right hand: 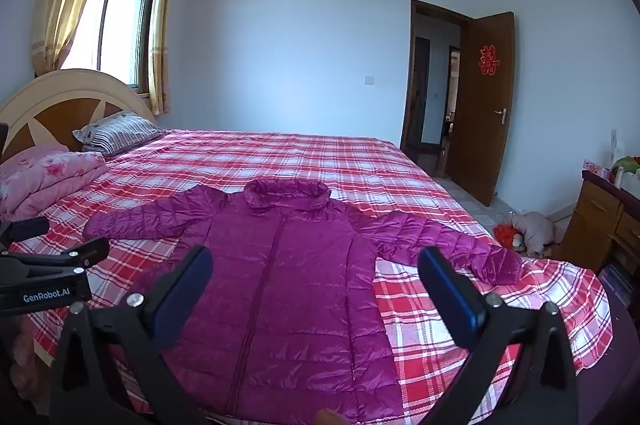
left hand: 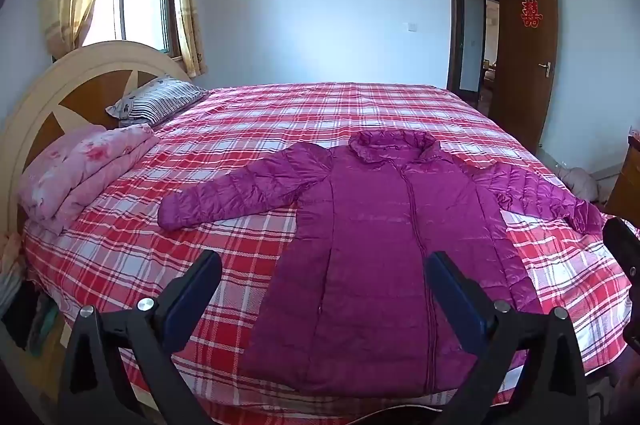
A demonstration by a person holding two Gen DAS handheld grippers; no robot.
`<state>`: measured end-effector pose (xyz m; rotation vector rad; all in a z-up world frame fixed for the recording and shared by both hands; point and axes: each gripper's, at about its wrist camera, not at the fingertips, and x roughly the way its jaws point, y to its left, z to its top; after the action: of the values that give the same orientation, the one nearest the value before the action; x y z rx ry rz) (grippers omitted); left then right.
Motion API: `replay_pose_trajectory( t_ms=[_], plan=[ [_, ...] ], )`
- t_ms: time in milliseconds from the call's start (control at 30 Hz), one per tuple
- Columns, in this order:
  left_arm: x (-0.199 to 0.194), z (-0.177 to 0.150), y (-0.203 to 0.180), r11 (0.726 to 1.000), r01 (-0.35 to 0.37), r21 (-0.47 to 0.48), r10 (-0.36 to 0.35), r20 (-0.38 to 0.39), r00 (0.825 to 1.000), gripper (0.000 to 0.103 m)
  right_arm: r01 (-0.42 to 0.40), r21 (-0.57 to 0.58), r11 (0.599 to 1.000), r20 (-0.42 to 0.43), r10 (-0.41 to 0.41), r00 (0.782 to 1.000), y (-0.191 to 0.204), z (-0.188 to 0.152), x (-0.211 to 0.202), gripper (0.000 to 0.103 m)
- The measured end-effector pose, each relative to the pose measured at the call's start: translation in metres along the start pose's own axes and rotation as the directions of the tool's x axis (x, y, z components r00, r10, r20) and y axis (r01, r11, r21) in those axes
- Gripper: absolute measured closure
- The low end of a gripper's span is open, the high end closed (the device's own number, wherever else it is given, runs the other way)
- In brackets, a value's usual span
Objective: Fold large clothes
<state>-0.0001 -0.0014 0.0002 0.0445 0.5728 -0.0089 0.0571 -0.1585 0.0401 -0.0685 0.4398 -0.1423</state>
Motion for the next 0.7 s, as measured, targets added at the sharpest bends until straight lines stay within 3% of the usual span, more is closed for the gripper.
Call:
replay_pose_trajectory(
  t_ms=[700],
  plan=[
    [-0.0022, 0.0003, 0.0063, 1.0, 0.003, -0.027, -0.003, 0.013, 1.0, 0.001, -0.003, 0.022, 1.0, -0.031, 0.003, 1.0, -0.0027, -0.007, 0.0074, 0.0]
  ],
)
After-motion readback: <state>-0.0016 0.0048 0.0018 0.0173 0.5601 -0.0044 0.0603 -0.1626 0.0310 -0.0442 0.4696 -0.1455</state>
